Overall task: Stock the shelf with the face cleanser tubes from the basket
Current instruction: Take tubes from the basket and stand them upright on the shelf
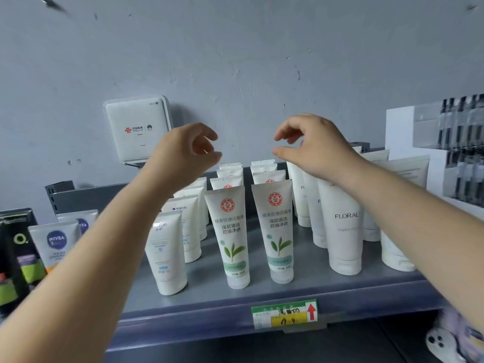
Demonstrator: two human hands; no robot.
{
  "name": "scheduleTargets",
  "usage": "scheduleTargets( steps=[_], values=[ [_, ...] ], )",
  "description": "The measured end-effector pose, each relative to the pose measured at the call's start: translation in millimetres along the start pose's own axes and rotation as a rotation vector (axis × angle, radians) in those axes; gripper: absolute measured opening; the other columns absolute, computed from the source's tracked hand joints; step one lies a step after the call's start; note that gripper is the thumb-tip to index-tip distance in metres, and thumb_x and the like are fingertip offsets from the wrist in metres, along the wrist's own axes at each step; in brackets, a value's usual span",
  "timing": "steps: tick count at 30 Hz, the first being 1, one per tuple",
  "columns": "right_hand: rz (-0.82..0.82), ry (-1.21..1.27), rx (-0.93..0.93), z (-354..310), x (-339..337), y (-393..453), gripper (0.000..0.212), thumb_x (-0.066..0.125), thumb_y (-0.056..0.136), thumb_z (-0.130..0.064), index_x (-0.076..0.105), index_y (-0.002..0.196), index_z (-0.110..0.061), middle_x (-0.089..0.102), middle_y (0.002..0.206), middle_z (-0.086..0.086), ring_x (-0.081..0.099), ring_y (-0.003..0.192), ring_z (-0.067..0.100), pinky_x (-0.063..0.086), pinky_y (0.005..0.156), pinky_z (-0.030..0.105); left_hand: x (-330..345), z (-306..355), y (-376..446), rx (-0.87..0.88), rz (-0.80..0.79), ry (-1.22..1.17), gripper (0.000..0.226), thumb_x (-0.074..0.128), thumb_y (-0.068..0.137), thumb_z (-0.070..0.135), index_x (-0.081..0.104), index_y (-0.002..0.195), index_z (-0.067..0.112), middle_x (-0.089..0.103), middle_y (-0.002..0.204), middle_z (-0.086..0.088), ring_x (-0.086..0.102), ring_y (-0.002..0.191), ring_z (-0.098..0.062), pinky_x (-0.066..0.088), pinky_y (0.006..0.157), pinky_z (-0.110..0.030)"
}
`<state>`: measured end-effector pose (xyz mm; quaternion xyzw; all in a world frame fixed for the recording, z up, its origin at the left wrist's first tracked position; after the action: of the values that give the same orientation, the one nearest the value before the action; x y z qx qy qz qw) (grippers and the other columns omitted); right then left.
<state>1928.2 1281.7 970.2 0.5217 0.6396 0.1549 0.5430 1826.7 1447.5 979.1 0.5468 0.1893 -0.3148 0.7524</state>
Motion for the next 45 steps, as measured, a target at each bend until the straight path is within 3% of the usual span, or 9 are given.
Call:
scheduleTargets(
  steps=[4,9,13,17,22,27,31,40,45],
  values=[
    [-0.242,-0.259,-0.086,1.0,23.9,44.3,0.023,0.066,0.08,-0.017,0.066,0.103,-0.011,0.063,0.107,0.006,0.049,0.085,0.012,0.038,0.076,0.021,36.0,-19.1,35.1,-0.018,-0.303,0.187,0.03,0.07,0.081,0.015,0.063,0.109,0.009,0.064,0.092,0.0,0.064,0.094,-0.022,0.046,0.088,-0.029],
    [-0.675,-0.512,-0.109,13.6,67.6,57.2,0.032,0.067,0.082,-0.024,0.065,0.112,-0.014,0.065,0.113,0.001,0.056,0.091,0.015,0.039,0.076,0.021,67.5,-39.2,43.6,-0.064,-0.513,0.268,0.031,0.069,0.082,0.024,0.063,0.111,0.015,0.06,0.094,0.005,0.06,0.092,-0.019,0.041,0.078,-0.025],
    [-0.841,-0.605,-0.089,25.6,89.6,56.4,0.033,0.071,0.08,-0.026,0.066,0.112,-0.017,0.067,0.111,0.001,0.063,0.099,0.02,0.048,0.084,0.027,81.7,-49.4,43.3,-0.074,-0.61,0.28,0.026,0.069,0.081,0.023,0.065,0.106,0.019,0.063,0.092,0.006,0.06,0.089,-0.018,0.044,0.08,-0.027],
    [-0.925,-0.559,-0.049,32.6,101.8,54.9,0.024,0.073,0.077,-0.024,0.068,0.1,-0.018,0.069,0.1,0.003,0.066,0.094,0.024,0.05,0.082,0.03,87.0,-58.2,43.9,-0.063,-0.615,0.255,0.016,0.068,0.082,0.021,0.07,0.096,0.015,0.071,0.091,-0.002,0.059,0.078,-0.017,0.044,0.068,-0.022],
    [-0.928,-0.482,-0.024,36.5,101.8,54.7,0.018,0.076,0.075,-0.021,0.073,0.092,-0.014,0.071,0.085,0.003,0.063,0.079,0.019,0.048,0.072,0.025,86.8,-61.8,45.3,-0.062,-0.623,0.2,0.014,0.069,0.082,0.023,0.073,0.092,0.016,0.073,0.088,-0.005,0.055,0.059,-0.005,0.039,0.054,-0.014],
    [-0.925,-0.416,-0.026,36.6,101.4,52.6,0.011,0.074,0.077,-0.016,0.069,0.083,-0.024,0.058,0.046,-0.028,0.056,0.062,0.003,0.046,0.061,0.019,87.5,-62.6,47.6,-0.042,-0.629,0.181,0.009,0.07,0.082,0.021,0.071,0.09,0.018,0.073,0.086,-0.004,0.051,0.042,0.005,0.036,0.043,-0.005],
    [-0.89,-0.419,-0.038,35.5,97.2,50.1,0.014,0.072,0.078,-0.016,0.073,0.091,-0.02,0.061,0.061,-0.019,0.056,0.064,0.009,0.044,0.057,0.018,88.3,-62.5,48.6,-0.037,-0.623,0.191,0.016,0.07,0.082,0.02,0.073,0.096,0.013,0.073,0.087,-0.008,0.048,0.037,0.005,0.034,0.041,-0.004],
    [-0.842,-0.43,-0.043,34.6,94.2,49.0,0.013,0.073,0.077,-0.023,0.072,0.089,-0.02,0.064,0.073,-0.012,0.061,0.08,0.017,0.049,0.073,0.028,87.8,-62.9,47.9,-0.037,-0.624,0.202,0.012,0.07,0.082,0.023,0.073,0.093,0.018,0.073,0.086,-0.005,0.048,0.041,0.002,0.039,0.051,-0.015],
    [-0.664,-0.362,-0.004,35.7,70.8,69.7,0.017,0.069,0.079,-0.019,0.071,0.096,-0.017,0.073,0.096,0.004,0.061,0.081,0.012,0.049,0.08,0.026,57.9,-66.7,68.5,-0.066,-0.406,0.123,0.006,0.067,0.083,0.018,0.07,0.08,0.023,0.069,0.068,0.001,0.053,0.046,0.004,0.041,0.05,-0.011]
  ],
)
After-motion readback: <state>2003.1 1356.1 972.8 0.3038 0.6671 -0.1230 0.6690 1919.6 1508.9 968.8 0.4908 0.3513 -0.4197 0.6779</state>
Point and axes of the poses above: each hand's wrist, its own y-axis towards the middle knuckle, its own x-axis out of the palm, z = x × y, the point moved 7 cm from there along y, towards the middle knuckle
